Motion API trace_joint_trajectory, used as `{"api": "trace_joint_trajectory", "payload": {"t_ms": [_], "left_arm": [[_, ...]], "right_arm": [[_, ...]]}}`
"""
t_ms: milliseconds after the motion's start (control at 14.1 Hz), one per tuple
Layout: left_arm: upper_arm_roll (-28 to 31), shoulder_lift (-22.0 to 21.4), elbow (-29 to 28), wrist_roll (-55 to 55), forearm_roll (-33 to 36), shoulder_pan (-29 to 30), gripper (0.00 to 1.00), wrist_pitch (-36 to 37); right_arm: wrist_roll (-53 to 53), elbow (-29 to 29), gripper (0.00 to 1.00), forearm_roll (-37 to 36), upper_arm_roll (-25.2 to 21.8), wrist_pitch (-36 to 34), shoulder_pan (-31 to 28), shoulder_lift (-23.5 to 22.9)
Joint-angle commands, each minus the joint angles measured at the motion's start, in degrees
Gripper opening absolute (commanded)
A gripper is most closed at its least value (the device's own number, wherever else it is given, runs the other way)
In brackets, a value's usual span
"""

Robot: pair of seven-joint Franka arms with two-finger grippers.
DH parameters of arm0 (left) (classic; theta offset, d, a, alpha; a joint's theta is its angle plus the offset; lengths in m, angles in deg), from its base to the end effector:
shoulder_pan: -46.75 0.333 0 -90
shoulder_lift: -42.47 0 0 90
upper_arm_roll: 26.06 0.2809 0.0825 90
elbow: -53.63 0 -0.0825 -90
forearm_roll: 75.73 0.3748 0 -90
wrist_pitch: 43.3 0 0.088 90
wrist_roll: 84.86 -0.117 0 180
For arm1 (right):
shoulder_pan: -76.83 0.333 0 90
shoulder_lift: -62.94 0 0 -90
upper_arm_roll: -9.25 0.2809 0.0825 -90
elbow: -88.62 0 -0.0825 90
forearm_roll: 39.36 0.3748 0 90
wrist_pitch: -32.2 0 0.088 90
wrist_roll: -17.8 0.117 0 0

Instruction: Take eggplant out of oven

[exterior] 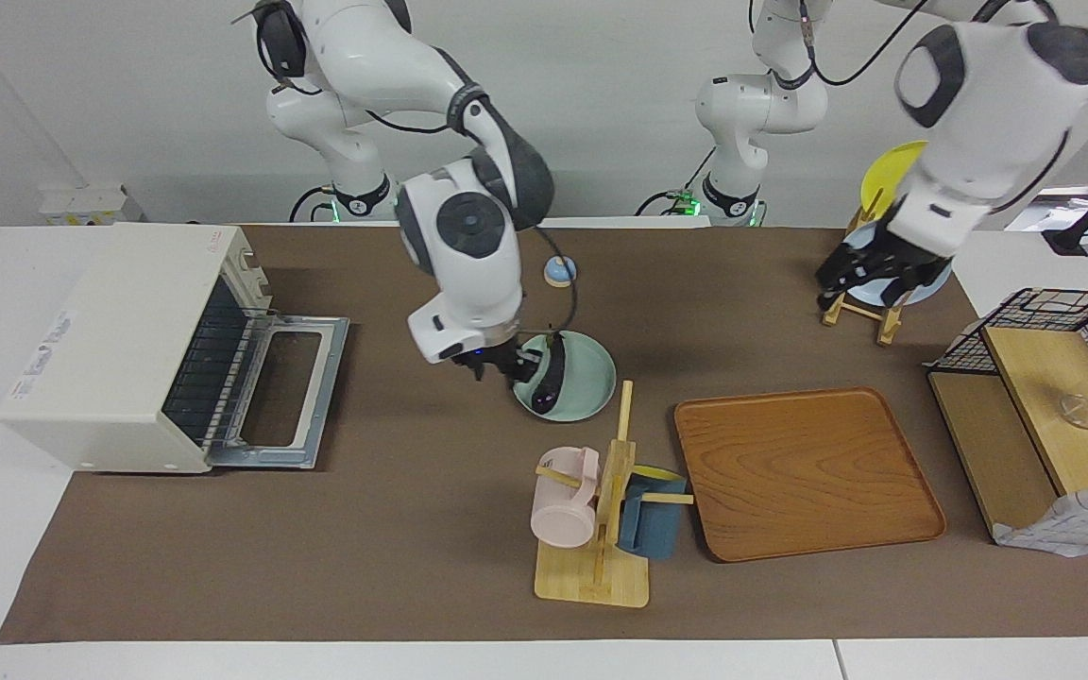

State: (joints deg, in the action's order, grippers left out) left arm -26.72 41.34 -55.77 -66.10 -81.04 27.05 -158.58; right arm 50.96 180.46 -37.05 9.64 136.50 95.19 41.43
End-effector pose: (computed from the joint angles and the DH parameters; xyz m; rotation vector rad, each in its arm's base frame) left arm 0.5232 -0.2009 0.4712 3.0169 0.0098 0.1306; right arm 0.5908 0.2041 0.3620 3.0721 -0.4092 -0.2482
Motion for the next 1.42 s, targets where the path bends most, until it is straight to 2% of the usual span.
{"api": "trace_joint_trajectory", "payload": {"t_ms": [0,71,213,425,496,567,638,709,780,921,1063,1205,1346], "left_arm": [[0.40,2.85,-10.31,10.73,-0.05,-12.43,1.00,-14.94],[-1.87,7.15,-10.30,15.98,-0.05,-14.21,1.00,-21.33],[-9.42,13.32,-9.17,21.81,0.04,-12.14,1.00,-29.36],[-11.64,20.97,-2.15,24.73,0.56,-12.56,0.99,-30.35],[-12.25,22.74,-1.52,25.00,0.65,-12.56,0.93,-32.01],[-12.52,23.28,-1.51,25.00,0.83,-12.65,0.70,-33.16],[-12.52,23.37,-1.60,25.00,0.83,-12.73,0.21,-32.82],[-12.52,23.37,-1.60,25.00,0.83,-12.65,0.08,-32.47],[-12.52,23.46,-1.60,25.00,0.83,-12.30,0.02,-32.20],[-12.18,22.93,-1.43,25.09,0.74,-11.60,0.00,-30.11],[-11.64,19.61,2.41,23.78,1.18,-4.52,0.00,-19.00],[-9.90,19.67,6.56,13.99,6.60,3.31,0.00,-10.61],[-4.47,19.94,5.69,1.25,6.98,6.68,0.00,-12.16]], "right_arm": [[-7.12,17.11,0.07,-5.44,1.19,10.09,-5.34,6.55],[-7.75,21.06,0.04,-6.60,1.19,14.57,-6.74,7.18],[-8.37,23.21,0.02,-7.83,1.19,17.16,-7.99,6.83],[-14.61,24.17,0.00,-12.58,1.19,17.34,-11.15,6.39],[-14.88,25.05,0.00,-13.20,1.19,18.82,-11.24,6.39],[-14.88,25.67,0.00,-14.25,1.19,19.44,-11.15,6.48],[-14.88,25.68,0.00,-14.78,1.19,19.53,-11.24,6.48],[-14.88,25.68,0.00,-15.05,1.10,19.27,-11.24,6.48],[-14.97,25.59,0.00,-15.48,1.10,19.01,-11.33,6.48],[-16.02,24.54,0.00,-19.16,1.10,17.70,-11.42,6.48],[-18.64,20.69,0.00,-21.19,1.10,12.36,-11.59,6.48],[-24.34,17.25,0.00,-21.29,0.93,6.29,-12.55,7.70],[-31.19,16.36,0.00,-21.20,1.02,2.41,-15.88,12.34]]}}
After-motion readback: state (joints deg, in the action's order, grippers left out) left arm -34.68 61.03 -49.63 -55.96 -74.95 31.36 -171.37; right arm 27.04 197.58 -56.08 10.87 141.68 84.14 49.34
